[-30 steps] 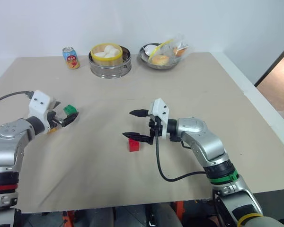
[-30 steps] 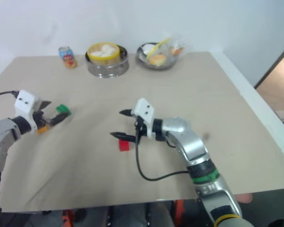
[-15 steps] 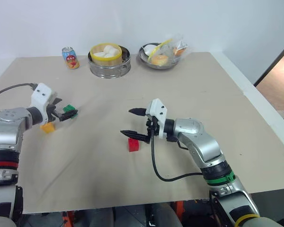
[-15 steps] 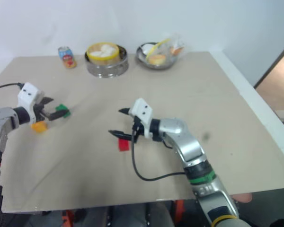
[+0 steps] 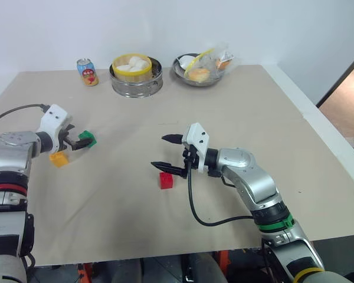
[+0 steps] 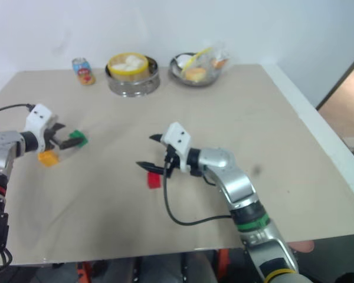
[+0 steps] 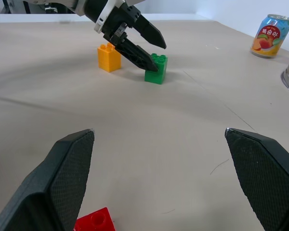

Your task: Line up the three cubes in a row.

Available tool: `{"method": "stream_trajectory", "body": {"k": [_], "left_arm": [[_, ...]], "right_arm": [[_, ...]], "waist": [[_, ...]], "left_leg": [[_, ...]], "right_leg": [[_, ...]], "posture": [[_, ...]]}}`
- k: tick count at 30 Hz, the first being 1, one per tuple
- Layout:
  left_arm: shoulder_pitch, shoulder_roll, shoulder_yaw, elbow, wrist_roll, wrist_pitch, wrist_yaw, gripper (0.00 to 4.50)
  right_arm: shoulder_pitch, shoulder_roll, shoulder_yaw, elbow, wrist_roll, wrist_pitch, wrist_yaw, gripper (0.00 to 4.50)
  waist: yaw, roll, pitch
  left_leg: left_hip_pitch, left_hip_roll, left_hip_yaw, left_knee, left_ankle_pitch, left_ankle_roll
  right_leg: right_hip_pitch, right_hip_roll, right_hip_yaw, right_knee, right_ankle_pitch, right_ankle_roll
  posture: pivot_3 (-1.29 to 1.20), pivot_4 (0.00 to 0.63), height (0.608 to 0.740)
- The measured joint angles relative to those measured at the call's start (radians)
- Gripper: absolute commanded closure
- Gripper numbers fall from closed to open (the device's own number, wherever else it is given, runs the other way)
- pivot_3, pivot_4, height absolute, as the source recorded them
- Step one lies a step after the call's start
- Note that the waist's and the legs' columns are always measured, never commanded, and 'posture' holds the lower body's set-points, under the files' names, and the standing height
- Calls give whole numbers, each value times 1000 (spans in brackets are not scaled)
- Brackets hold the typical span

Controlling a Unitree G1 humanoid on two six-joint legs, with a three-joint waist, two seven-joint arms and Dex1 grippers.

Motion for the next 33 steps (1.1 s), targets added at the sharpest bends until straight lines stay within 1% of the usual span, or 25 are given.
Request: {"method": "stream_trajectory", "body": {"k": [4, 8, 10, 16, 19, 20, 22, 25, 27, 29, 33], "left_arm": [[-29, -23, -14, 59, 14, -8, -7, 1036], [-53, -39, -21, 107, 29, -11, -17, 2576], [-64, -42, -21, 122, 32, -13, -19, 3173], [-70, -41, -26, 123, 44, -50, -41, 3167], [-43, -37, -33, -2, 42, -60, -110, 3167], [-3, -24, -38, -88, 33, -59, -146, 3167], [135, 10, -55, -345, -22, -29, -252, 3167], [308, 22, -102, -648, -86, 28, -363, 3167], [376, 25, -112, -764, -105, 70, -373, 3167], [412, 25, -123, -860, -114, 110, -367, 3167], [441, 21, -147, -941, -114, 144, -350, 3167]], "right_arm": [[0, -1, 0, -2, -1, 0, -1, 0], [0, -7, 0, -2, -2, 1, -3, 0], [0, -10, 0, -2, -3, 1, -4, 0], [5, -28, -1, -15, -2, 6, -5, 0], [9, -34, -2, -33, -2, 13, -7, 0], [10, -35, -3, -40, -1, 18, -8, 0], [20, -49, -8, -60, 2, 25, -7, 0], [32, -68, -21, -73, 4, 37, -1, 0], [35, -71, -24, -78, 7, 39, 1, 0], [37, -73, -26, -79, 8, 40, 3, 0], [38, -69, -26, -80, 9, 44, 2, 0]], "waist": [[0, 0, 0], [0, 0, 0], [0, 0, 0], [0, 0, 0], [0, 0, 0], [0, 0, 0], [-5, 0, 0], [-2, 0, 0], [-2, 0, 0], [-1, 0, 0], [-1, 0, 0]], "left_leg": [[0, 0, 0, 0, 0, 0], [0, 0, 0, 0, 0, 0], [0, 0, 0, 0, 0, 0], [0, 0, 0, 0, 0, 0], [0, 0, 0, 0, 0, 0], [0, 0, 1, 0, 0, 0], [1, 0, 4, -1, -1, -1], [1, 0, 5, 0, -1, -1], [1, 1, 5, 0, -1, -1], [2, 1, 4, 0, 0, 0], [3, 1, 5, 1, 1, 2]], "right_leg": [[0, 0, 0, 0, 0, 0], [0, 0, 0, 0, 0, 0], [0, 0, 0, 0, 0, 0], [0, 0, 0, 1, 0, 0], [0, 0, 0, 1, 0, 0], [0, 0, 1, 1, 0, 0], [0, -1, 4, 1, -1, 0], [-1, -1, 5, 1, -1, 1], [-2, 1, 5, 1, -1, 0], [-2, 1, 5, 1, -2, -4], [0, 1, 6, 1, 1, -5]], "posture": [[0, 150, 740], [0, 150, 740], [0, 150, 740], [0, 150, 740], [0, 150, 740], [0, 150, 740], [0, 150, 740], [0, 150, 740], [0, 150, 740], [0, 150, 740], [0, 150, 740]]}}
